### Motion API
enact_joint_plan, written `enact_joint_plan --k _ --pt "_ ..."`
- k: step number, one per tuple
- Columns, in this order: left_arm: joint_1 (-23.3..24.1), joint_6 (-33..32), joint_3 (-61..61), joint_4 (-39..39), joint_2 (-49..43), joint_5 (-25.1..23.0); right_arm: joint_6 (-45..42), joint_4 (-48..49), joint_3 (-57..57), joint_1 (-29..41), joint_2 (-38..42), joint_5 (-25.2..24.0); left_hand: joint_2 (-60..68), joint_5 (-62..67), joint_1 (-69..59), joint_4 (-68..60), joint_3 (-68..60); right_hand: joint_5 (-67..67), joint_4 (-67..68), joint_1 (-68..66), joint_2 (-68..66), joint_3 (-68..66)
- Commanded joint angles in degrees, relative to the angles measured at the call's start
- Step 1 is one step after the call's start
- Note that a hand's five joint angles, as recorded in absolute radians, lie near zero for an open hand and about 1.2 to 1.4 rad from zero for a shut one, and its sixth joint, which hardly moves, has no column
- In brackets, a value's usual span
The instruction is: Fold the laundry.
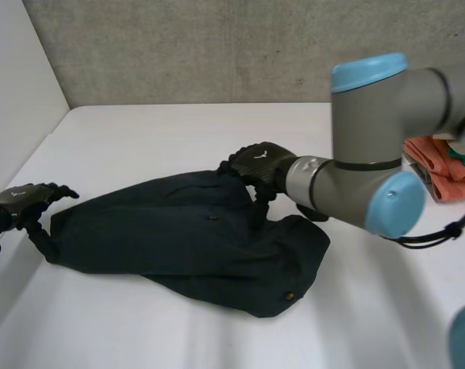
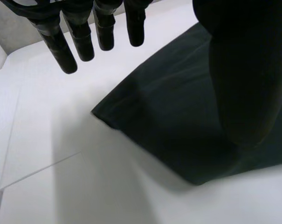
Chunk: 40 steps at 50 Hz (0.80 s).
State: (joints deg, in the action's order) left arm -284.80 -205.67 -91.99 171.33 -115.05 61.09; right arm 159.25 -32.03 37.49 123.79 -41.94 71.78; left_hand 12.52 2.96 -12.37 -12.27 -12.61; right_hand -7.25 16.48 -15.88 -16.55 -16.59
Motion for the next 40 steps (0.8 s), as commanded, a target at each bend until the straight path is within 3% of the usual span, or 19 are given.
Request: enact_joint_plan --k 1,4,5,8,11,12,13,14,16,20,23,31,34,40 --pt "0.0 0.4 2.6 3.3 -4.8 0.7 4.7 2.6 -7.6 2.2 8.7 1.5 14.8 14.4 -15.0 -15.1 -14.7 -3.7 4.5 -5.1 -4.4 -4.3" --pt "0.4 0.4 2.7 3.9 -5.3 1.0 5.2 4.4 -8.7 3.1 12.1 2.7 27.9 27.5 -28.1 -28.2 -27.8 -3.7 4.5 -5.1 -4.4 -4.3" --pt "0.6 0.4 2.7 4.4 -5.5 0.9 5.3 5.0 -8.7 3.6 13.3 2.9 37.8 37.4 -37.9 -38.0 -37.7 -3.7 4.5 -5.1 -4.4 -4.3" --pt "1.1 0.6 2.5 5.5 -5.4 0.5 5.4 6.4 -8.7 4.2 15.0 3.3 46.8 46.3 -46.9 -47.0 -46.7 -3.9 4.6 -5.2 -4.5 -4.5" --pt "2.2 1.2 3.0 7.9 -4.7 0.3 5.4 9.0 -9.3 4.3 16.2 4.0 58.6 58.1 -58.7 -58.8 -58.5 -20.6 21.4 -22.0 -21.3 -21.3" --pt "2.8 1.5 3.1 8.6 -4.5 0.4 5.5 10.0 -9.4 4.2 16.5 4.3 60.4 60.0 -60.6 -60.7 -60.3 -30.5 31.3 -31.9 -31.2 -31.2" --pt "3.7 1.9 3.8 10.1 -4.2 0.5 5.5 12.3 -10.2 3.9 16.5 5.4 62.4 62.0 -62.6 -62.7 -62.3 -54.1 54.8 -55.4 -54.8 -54.7" --pt "4.6 2.2 4.5 11.6 -4.1 0.7 5.6 13.6 -10.5 3.8 16.5 6.3 64.1 63.7 -64.3 -64.4 -64.0 -62.7 63.4 -64.0 -63.4 -63.3" --pt "6.4 2.8 6.7 14.5 -4.0 1.2 5.7 18.6 -11.3 3.1 16.2 10.2 67.5 67.0 -67.6 -67.7 -67.4 -62.7 63.5 -64.1 -63.4 -63.4" --pt "10.0 5.6 12.3 19.4 -3.2 3.8 5.3 28.8 -11.6 1.6 13.6 16.5 67.5 67.0 -67.6 -67.7 -67.4 -62.7 63.5 -64.1 -63.4 -63.4" --pt "12.2 8.6 16.4 22.7 -1.9 6.4 4.8 37.1 -10.8 0.6 10.7 18.6 67.5 67.0 -67.6 -67.7 -67.4 -62.7 63.5 -64.1 -63.4 -63.4" --pt "17.6 25.8 25.8 42.6 6.4 16.8 5.4 63.5 -1.3 -2.3 -3.5 15.4 67.5 67.0 -67.6 -67.7 -67.4 -62.7 63.5 -64.1 -63.4 -63.4" --pt "19.5 30.8 26.7 43.8 7.9 17.9 6.1 63.6 3.2 -2.9 -7.6 12.8 66.8 66.4 -67.0 -67.1 -66.7 -62.7 63.5 -64.1 -63.4 -63.4" --pt "22.8 32.3 23.2 32.9 7.5 16.1 4.9 54.6 14.0 -3.9 -12.0 10.0 45.2 44.7 -45.3 -45.4 -45.1 -62.7 63.5 -64.1 -63.4 -63.4"
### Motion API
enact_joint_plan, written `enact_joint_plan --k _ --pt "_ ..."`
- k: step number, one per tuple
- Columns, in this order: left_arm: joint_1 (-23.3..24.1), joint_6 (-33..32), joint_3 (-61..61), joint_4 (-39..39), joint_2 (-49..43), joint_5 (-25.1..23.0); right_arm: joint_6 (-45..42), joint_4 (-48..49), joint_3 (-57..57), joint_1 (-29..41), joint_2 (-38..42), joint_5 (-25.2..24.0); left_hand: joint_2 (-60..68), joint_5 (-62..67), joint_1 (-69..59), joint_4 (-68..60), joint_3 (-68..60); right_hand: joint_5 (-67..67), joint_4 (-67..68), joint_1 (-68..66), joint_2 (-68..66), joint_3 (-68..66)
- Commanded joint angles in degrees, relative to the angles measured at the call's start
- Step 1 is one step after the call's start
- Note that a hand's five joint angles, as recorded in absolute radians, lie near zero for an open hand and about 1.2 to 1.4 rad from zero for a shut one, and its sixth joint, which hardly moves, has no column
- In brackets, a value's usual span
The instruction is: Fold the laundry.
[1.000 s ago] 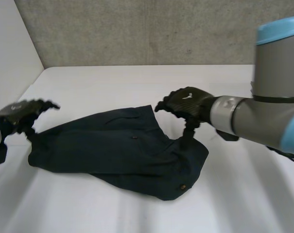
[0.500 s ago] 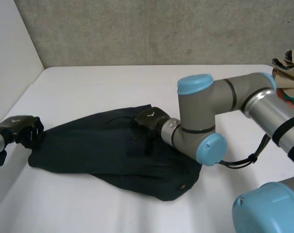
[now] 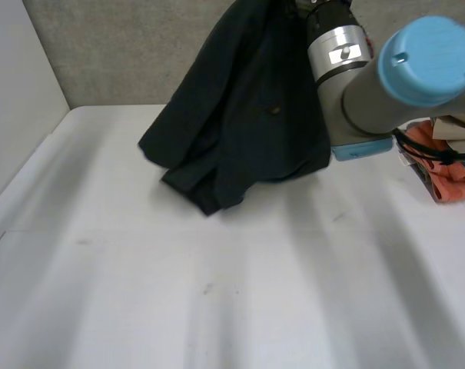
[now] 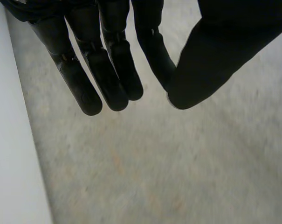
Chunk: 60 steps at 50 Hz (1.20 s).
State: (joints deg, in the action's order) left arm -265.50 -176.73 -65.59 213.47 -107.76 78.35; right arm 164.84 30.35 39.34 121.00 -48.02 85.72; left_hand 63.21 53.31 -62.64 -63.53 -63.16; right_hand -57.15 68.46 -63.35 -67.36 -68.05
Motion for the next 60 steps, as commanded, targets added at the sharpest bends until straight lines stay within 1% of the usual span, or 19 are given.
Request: enact_joint_plan --k 1,3,6,11,17,21,26,27,28,29,30,32,36,37,40,41,48,56,60 --pt "4.0 3.2 -4.1 -10.7 -0.2 -1.2 -1.2 -8.6 13.6 -1.3 -6.4 -3.8 -8.6 -8.7 8.0 8.9 8.5 -12.8 11.5 -16.7 -12.6 -11.9" --pt "5.4 2.9 -6.8 -14.6 -1.6 -1.2 -3.1 -11.2 17.9 -1.5 -7.3 -3.5 -18.5 -18.6 17.9 18.8 18.4 -12.8 11.5 -16.7 -12.6 -11.9" --pt "6.7 2.4 -10.6 -17.3 -3.9 -1.2 -6.5 -14.0 22.3 -1.4 -8.6 -2.3 -22.5 -22.6 22.0 22.9 22.5 -12.8 11.5 -16.7 -12.6 -11.9" --pt "7.9 1.0 -16.7 -18.8 -4.9 -1.7 -16.5 -25.3 34.6 -0.6 -14.5 1.4 -28.3 -28.4 27.7 28.6 28.2 -12.8 11.5 -16.7 -12.6 -11.9" --pt "9.1 -2.6 -21.6 -18.9 -3.9 -4.1 -23.5 -35.6 46.9 -0.4 -22.2 1.3 -31.8 -31.9 31.2 32.1 31.7 -12.8 11.5 -16.7 -12.6 -11.9" --pt "10.5 -5.2 -23.3 -19.1 -2.9 -6.1 -26.3 -41.3 54.0 -1.0 -27.1 -1.8 -35.0 -35.1 34.4 35.3 34.9 -12.8 11.5 -16.7 -12.6 -11.9" --pt "13.8 -8.3 -23.0 -19.9 -3.0 -6.9 -35.8 -50.5 60.1 -2.6 -31.5 -9.5 -36.5 -36.6 35.9 36.8 36.5 -12.8 11.5 -16.7 -12.6 -11.9" --pt "14.3 -8.7 -22.8 -20.0 -3.1 -6.9 -37.0 -51.4 60.0 -3.1 -32.2 -10.4 -37.0 -37.1 36.4 37.3 37.0 -10.8 9.5 -14.6 -10.6 -9.9" --pt "14.9 -9.3 -22.5 -20.0 -3.2 -7.0 -38.4 -51.8 59.6 -3.8 -32.7 -11.5 -37.5 -37.6 37.0 37.8 37.5 9.8 -11.2 6.0 10.1 10.7" --pt "15.9 -10.3 -21.8 -19.9 -3.8 -7.0 -38.5 -51.4 58.5 -4.7 -33.5 -12.2 -37.7 -37.8 37.1 38.0 37.6 39.2 -40.5 35.4 39.4 40.1" --pt "16.2 -10.8 -21.3 -20.0 -4.1 -7.0 -37.5 -51.0 57.9 -5.4 -34.1 -12.3 -37.7 -37.8 37.1 38.0 37.6 44.3 -45.6 40.5 44.5 45.2" --pt "17.1 -12.0 -20.0 -20.1 -4.9 -6.9 -34.7 -50.0 56.3 -6.6 -35.0 -12.1 -37.7 -37.8 37.1 38.0 37.6 46.0 -47.3 42.2 46.2 46.9" --pt "18.6 -14.6 -15.8 -21.0 -7.7 -6.8 -23.6 -48.5 51.3 -10.4 -36.4 -12.2 -37.7 -37.8 37.1 38.0 37.6 49.2 -50.6 45.4 49.5 50.1" --pt "18.9 -15.3 -13.8 -22.2 -9.1 -6.5 -19.2 -48.7 49.4 -11.9 -36.5 -12.6 -37.5 -37.6 37.0 37.8 37.5 49.1 -50.4 45.3 49.3 50.0" --pt "19.0 -16.3 -11.0 -25.9 -11.0 -5.8 -13.3 -49.6 47.2 -14.0 -36.4 -14.1 -37.0 -37.1 36.5 37.3 37.0 48.9 -50.2 45.1 49.1 49.8" --pt "19.1 -16.6 -9.3 -29.2 -11.7 -5.5 -11.1 -50.3 46.4 -14.9 -36.2 -15.1 -36.5 -36.6 36.0 36.8 36.5 48.6 -49.9 44.8 48.8 49.5" --pt "18.7 -17.6 -8.8 -41.1 -10.1 -5.0 -9.7 -55.0 46.2 -18.6 -34.1 -16.6 -30.0 -30.1 29.4 30.3 29.9 47.2 -48.5 43.4 47.4 48.1" --pt "17.4 -19.5 -15.2 -40.8 -5.9 -4.9 -7.9 -54.2 52.9 -19.0 -32.5 -14.5 -29.5 -29.6 28.9 29.8 29.4 46.9 -48.2 43.1 47.1 47.8" --pt "16.5 -22.2 -16.5 -39.9 -7.5 -4.9 -5.4 -48.2 57.3 -17.5 -31.1 -12.6 -31.3 -31.4 30.7 31.6 31.2 43.2 -44.5 39.4 43.4 44.1"
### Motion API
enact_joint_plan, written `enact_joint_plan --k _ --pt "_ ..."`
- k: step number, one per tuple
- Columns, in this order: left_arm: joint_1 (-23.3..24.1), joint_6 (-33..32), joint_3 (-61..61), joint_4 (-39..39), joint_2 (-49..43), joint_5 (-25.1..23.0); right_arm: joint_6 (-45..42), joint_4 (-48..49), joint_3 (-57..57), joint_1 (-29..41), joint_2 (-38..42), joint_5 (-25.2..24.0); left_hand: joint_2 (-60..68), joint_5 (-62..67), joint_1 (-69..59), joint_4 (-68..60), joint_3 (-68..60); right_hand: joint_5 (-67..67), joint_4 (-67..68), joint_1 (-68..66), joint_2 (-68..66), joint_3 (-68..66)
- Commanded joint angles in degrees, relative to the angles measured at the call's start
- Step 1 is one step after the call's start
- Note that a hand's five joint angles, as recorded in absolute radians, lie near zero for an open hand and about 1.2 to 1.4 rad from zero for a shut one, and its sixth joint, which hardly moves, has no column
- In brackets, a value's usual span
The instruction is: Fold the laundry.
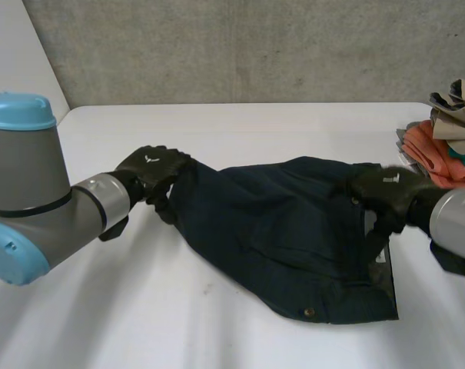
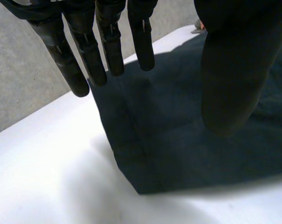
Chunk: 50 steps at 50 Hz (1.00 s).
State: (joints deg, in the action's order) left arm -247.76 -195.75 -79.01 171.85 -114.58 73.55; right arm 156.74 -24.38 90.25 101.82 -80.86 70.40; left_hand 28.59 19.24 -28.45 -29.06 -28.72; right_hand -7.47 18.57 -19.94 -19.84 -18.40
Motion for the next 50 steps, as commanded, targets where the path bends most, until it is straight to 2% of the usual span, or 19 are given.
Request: enact_joint_plan --k 1,9,14,19,22,23,25,26,27,32,38,39,42,43,46,50 --pt "-1.4 -3.8 -3.2 1.9 -1.3 -0.1 3.4 8.3 7.2 2.1 2.1 3.2 3.0 2.3 -3.1 -2.5 -2.9 -7.7 6.6 -5.2 -5.3 -6.7" --pt "-1.3 -9.9 0.0 5.8 -9.5 -0.9 7.2 23.4 10.5 7.4 8.9 10.1 2.6 2.0 -2.8 -2.2 -2.5 -10.2 9.1 -7.7 -7.8 -9.3" --pt "-0.7 -11.2 2.6 7.4 -13.0 -1.0 7.8 25.7 8.5 9.4 14.1 13.5 2.6 2.0 -2.8 -2.2 -2.5 -10.0 8.9 -7.6 -7.7 -9.1" --pt "0.8 -11.9 5.3 9.5 -16.3 -0.5 9.1 25.8 5.9 10.5 17.9 14.3 3.8 3.2 -4.0 -3.4 -3.7 -9.9 8.8 -7.4 -7.5 -8.9" --pt "1.7 -13.2 7.0 11.6 -18.5 0.1 10.2 26.0 4.9 11.2 19.1 14.4 11.2 10.5 -11.3 -10.7 -11.1 -11.9 10.8 -9.4 -9.5 -10.9" --pt "1.9 -13.5 7.5 11.9 -19.1 0.3 10.5 26.0 4.8 11.3 19.2 14.4 13.6 12.9 -13.7 -13.1 -13.4 -14.4 13.3 -11.9 -12.0 -13.4" --pt "2.7 -14.7 9.0 13.2 -20.6 0.6 10.8 26.2 4.2 11.8 19.5 14.5 27.5 26.8 -27.6 -27.0 -27.3 -31.5 30.4 -29.0 -29.1 -30.5" --pt "2.9 -15.2 9.5 13.4 -21.0 0.8 10.9 26.5 4.0 11.9 19.5 14.5 35.7 35.0 -35.8 -35.2 -35.6 -42.9 41.8 -40.4 -40.5 -42.0" --pt "3.2 -16.3 10.7 14.1 -21.6 1.2 10.8 27.5 3.3 12.1 19.4 14.7 51.3 50.6 -51.4 -50.8 -51.1 -62.3 61.2 -59.9 -60.0 -61.4" --pt "3.2 -17.6 17.2 18.4 -21.5 5.2 7.7 33.0 -2.5 11.9 18.5 16.4 51.4 50.8 -51.5 -50.9 -51.3 -62.5 61.4 -60.1 -60.2 -61.6" --pt "1.5 -13.4 26.8 29.1 -16.4 10.2 0.9 42.6 -15.4 11.2 17.9 19.1 51.4 50.8 -51.5 -50.9 -51.3 -62.5 61.4 -60.1 -60.2 -61.6" --pt "0.8 -10.0 28.7 33.7 -14.3 11.1 0.3 46.1 -19.4 11.2 17.9 19.4 51.4 50.8 -51.5 -50.9 -51.3 -62.5 61.4 -60.1 -60.2 -61.6" --pt "0.0 -5.1 30.8 39.4 -11.3 11.9 0.6 52.2 -24.8 11.0 17.9 19.4 51.4 50.8 -51.5 -50.9 -51.3 -62.5 61.4 -60.1 -60.2 -61.6" --pt "-0.4 -1.5 31.8 43.0 -9.3 12.0 1.4 57.0 -27.5 10.8 17.9 19.3 51.4 50.8 -51.5 -50.9 -51.3 -62.5 61.4 -60.1 -60.2 -61.6" --pt "-0.7 2.7 32.4 45.1 -5.8 11.2 3.8 66.5 -31.7 10.4 18.0 18.3 51.4 50.8 -51.5 -50.9 -51.3 -62.5 61.4 -60.1 -60.2 -61.6" --pt "-0.6 3.7 31.4 41.3 -2.7 9.4 7.4 70.2 -36.3 10.2 19.2 15.7 51.4 50.8 -51.5 -50.9 -51.3 -62.5 61.4 -60.1 -60.2 -61.6"
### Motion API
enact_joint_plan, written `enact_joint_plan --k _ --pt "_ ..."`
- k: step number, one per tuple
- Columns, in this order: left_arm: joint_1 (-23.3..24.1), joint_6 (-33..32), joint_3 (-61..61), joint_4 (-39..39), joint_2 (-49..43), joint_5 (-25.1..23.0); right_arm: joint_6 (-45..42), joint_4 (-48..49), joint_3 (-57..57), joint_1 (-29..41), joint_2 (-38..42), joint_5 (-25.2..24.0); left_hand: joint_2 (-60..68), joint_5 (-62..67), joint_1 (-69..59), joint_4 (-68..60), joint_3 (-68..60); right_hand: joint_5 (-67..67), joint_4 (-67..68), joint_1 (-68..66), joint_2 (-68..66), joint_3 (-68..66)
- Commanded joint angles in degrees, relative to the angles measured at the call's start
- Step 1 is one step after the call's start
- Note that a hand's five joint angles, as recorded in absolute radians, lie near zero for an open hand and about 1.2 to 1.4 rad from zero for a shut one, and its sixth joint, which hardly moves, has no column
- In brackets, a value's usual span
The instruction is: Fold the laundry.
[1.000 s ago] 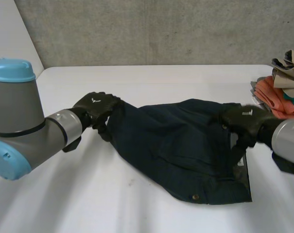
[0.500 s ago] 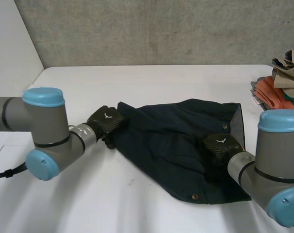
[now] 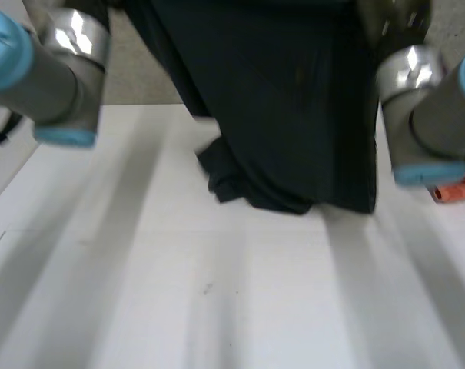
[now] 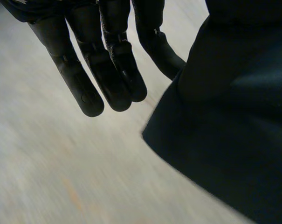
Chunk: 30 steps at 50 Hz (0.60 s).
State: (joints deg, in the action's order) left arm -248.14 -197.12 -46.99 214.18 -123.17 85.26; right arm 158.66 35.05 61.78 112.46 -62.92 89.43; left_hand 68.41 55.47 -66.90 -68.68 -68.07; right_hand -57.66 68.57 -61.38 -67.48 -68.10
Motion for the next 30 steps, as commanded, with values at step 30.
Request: enact_joint_plan --k 30 --pt "1.0 -5.7 -54.3 -48.5 24.5 -5.2 -15.6 -47.1 25.7 0.1 -3.9 -9.0 11.6 14.5 -13.1 -11.3 -11.9 -12.3 11.4 -18.6 -12.5 -11.9"
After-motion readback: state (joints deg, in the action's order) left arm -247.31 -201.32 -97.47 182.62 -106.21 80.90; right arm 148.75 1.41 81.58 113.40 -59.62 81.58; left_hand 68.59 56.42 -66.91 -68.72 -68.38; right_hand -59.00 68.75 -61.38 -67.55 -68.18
